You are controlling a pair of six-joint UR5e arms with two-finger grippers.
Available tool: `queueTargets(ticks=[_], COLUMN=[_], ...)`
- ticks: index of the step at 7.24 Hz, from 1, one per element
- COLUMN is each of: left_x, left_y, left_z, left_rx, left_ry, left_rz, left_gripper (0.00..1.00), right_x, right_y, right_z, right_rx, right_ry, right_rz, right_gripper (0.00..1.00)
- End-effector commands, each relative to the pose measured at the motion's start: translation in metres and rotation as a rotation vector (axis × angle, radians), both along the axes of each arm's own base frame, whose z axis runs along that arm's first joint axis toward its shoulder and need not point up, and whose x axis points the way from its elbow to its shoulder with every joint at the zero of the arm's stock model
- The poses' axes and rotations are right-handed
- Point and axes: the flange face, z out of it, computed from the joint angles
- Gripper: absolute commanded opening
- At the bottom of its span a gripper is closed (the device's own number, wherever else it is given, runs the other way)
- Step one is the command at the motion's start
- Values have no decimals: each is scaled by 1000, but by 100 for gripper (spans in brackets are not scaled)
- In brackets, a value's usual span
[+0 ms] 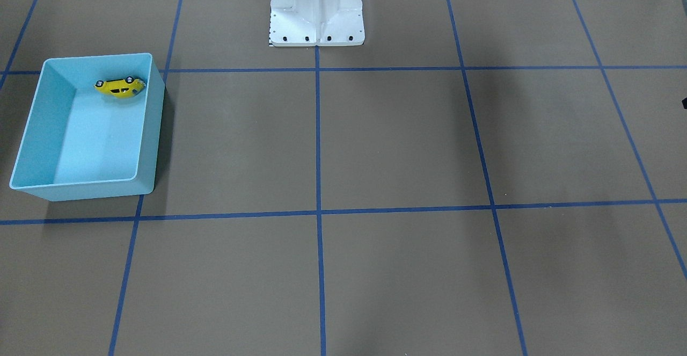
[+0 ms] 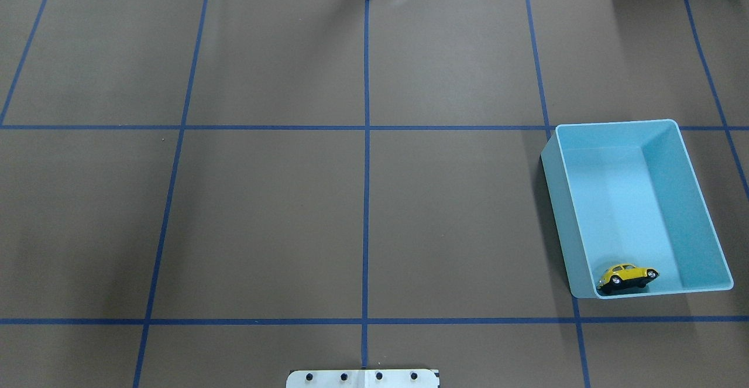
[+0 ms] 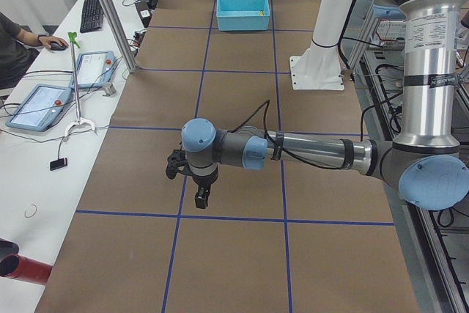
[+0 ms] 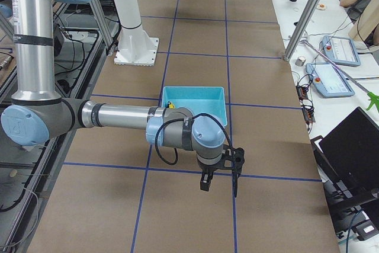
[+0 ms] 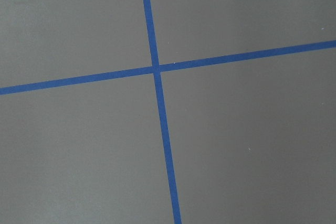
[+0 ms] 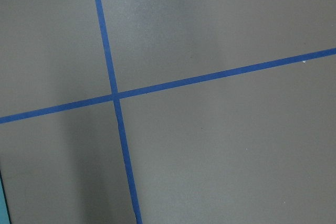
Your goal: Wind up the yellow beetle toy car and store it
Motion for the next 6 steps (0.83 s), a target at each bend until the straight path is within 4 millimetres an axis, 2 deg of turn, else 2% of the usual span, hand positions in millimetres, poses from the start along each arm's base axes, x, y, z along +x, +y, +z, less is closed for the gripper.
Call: queueTargets(ticks=[1, 4, 6], left_x=[0, 1, 1], left_y=[-1, -5, -3], left_z=[-2, -8, -5], left_rx=[7, 21, 11], left_ry=[3, 10, 11], left_rz=[2, 4, 3], left_gripper=[100, 100, 100], right_x=[-1, -1, -2], right_y=[-1, 1, 5], right_z=[-3, -5, -5], right_rx=[-11, -8, -8], right_ry=[-18, -18, -18], right_rz=[1, 1, 0], right_gripper=[100, 100, 100])
